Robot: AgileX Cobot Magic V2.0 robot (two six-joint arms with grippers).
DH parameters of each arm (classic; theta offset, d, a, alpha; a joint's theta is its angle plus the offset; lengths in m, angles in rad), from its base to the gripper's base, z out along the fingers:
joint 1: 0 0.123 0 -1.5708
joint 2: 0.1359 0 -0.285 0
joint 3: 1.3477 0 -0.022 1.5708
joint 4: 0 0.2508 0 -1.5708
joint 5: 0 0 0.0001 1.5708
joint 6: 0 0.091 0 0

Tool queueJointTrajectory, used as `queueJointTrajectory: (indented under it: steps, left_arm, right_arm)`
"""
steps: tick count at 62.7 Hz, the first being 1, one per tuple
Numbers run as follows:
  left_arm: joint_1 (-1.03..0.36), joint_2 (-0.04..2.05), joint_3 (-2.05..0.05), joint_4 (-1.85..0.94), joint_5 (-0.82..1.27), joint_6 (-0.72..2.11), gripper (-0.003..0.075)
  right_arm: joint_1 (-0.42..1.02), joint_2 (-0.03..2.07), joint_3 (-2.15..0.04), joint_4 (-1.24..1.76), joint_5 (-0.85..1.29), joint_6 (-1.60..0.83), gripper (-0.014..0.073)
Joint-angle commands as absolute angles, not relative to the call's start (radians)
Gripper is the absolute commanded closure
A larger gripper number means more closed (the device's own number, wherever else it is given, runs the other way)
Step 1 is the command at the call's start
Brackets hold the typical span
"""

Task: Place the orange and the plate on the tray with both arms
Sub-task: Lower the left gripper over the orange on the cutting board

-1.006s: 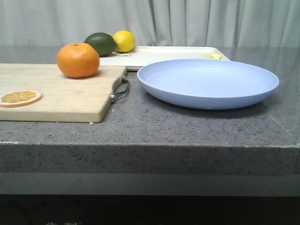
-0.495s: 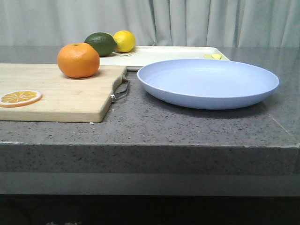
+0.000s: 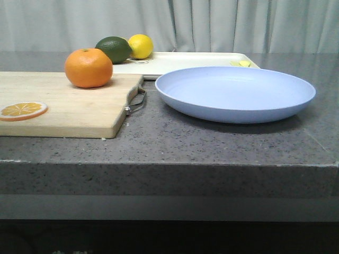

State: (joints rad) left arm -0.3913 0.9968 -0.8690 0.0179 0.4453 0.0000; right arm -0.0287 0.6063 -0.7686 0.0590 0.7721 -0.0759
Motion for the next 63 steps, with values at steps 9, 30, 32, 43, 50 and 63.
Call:
queueJointTrajectory:
  steps: [9, 30, 32, 43, 50, 63]
  left_arm:
    - [-0.441, 1.216, -1.084, 0.071, 0.411, 0.014, 0.0036]
    - [-0.470, 1.518, -1.354, 0.113, 0.556, 0.014, 0.0036]
    - [-0.470, 1.540, -1.383, 0.113, 0.578, 0.014, 0.0036]
    - [-0.470, 1.641, -1.481, 0.117, 0.657, 0.014, 0.0036]
    - [-0.470, 1.685, -1.510, 0.117, 0.664, 0.014, 0.0036]
    - [-0.470, 1.734, -1.518, 0.108, 0.670, 0.014, 0.0036]
  right_arm:
    - [-0.036, 0.614, -0.803, 0.058, 0.707, -0.086, 0.0004]
    - [-0.036, 0.614, -0.803, 0.058, 0.706, -0.086, 0.0004]
    - [-0.036, 0.614, -0.803, 0.058, 0.706, -0.086, 0.0004]
    - [-0.036, 0.614, -0.803, 0.058, 0.706, -0.086, 0.0004]
    - [-0.036, 0.614, -0.803, 0.058, 0.706, -0.086, 0.0004]
    - [-0.036, 0.614, -0.803, 0.058, 0.706, -0.086, 0.0004]
